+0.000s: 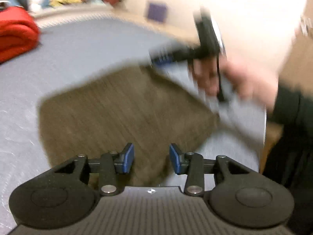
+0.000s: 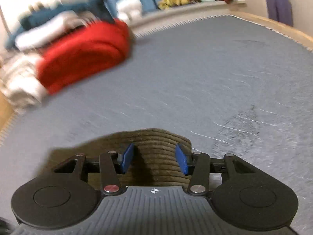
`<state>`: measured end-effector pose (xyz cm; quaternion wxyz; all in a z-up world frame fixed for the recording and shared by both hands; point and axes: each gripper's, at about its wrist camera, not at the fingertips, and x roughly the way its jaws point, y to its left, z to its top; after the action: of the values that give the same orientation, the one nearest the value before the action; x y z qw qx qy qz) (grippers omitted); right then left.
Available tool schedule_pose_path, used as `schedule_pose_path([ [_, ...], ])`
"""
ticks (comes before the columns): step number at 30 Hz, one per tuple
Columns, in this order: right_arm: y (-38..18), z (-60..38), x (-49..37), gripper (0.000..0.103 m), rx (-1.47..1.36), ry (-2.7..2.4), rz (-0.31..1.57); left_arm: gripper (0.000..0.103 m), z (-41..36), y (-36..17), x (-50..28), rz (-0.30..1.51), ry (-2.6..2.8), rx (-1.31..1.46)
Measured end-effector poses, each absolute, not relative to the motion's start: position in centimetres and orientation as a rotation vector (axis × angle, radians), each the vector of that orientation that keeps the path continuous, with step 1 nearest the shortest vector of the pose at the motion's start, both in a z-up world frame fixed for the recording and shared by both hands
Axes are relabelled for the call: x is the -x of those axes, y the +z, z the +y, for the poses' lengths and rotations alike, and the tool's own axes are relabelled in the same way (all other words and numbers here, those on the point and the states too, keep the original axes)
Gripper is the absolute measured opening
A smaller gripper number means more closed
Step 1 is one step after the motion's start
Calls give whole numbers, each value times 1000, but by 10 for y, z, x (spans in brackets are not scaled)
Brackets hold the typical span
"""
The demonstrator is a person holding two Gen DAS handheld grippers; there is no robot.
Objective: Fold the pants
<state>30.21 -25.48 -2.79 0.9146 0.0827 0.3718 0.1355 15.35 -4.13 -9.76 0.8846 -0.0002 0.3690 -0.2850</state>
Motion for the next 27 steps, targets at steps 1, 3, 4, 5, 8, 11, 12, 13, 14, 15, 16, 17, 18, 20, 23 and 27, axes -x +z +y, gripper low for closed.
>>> schedule_pose_path([
  [1,-31,-251,-304,50,-163,257,766,44,-35,-94,-156,737,-556,28],
  [3,-34,-247,-307,50,-172,225,768,41,-25,-91,-163,698,-470,54],
  [4,-35,-243,-306,50,-173,210,767,40,-23,-96,-169,711,-421,49],
  [5,-34,-241,-306,50,-171,201,765,39,-21,-104,-175,757,-382,34],
  [8,-38,-245,-307,51,-187,187,764,38,-23,-145,-189,940,-288,-8],
  [11,-30,-246,-310,53,-192,184,767,38,-23,-129,-186,918,-285,12],
  [12,-24,-247,-307,53,-184,174,759,38,-22,-124,-184,898,-284,15],
  [13,-17,-247,-303,53,-177,169,745,38,-21,-120,-181,871,-281,22],
  [14,-7,-248,-295,53,-171,176,723,38,-22,-117,-178,856,-281,29],
  [15,2,-249,-286,53,-166,198,698,38,-22,-115,-176,847,-283,36],
  [16,13,-250,-276,54,-156,234,674,38,-21,-113,-177,843,-280,38],
  [17,21,-250,-265,55,-141,272,660,38,-21,-112,-175,841,-277,36],
  [18,27,-249,-254,57,-117,319,653,38,-23,-112,-174,846,-272,33],
  [20,33,-247,-231,61,-63,429,676,38,-25,-110,-176,873,-265,23],
  [23,20,-247,-202,62,10,554,777,39,-28,-128,-178,983,-240,-33],
  [27,-33,-239,-184,61,251,511,979,39,-37,-127,-174,988,-220,-77],
])
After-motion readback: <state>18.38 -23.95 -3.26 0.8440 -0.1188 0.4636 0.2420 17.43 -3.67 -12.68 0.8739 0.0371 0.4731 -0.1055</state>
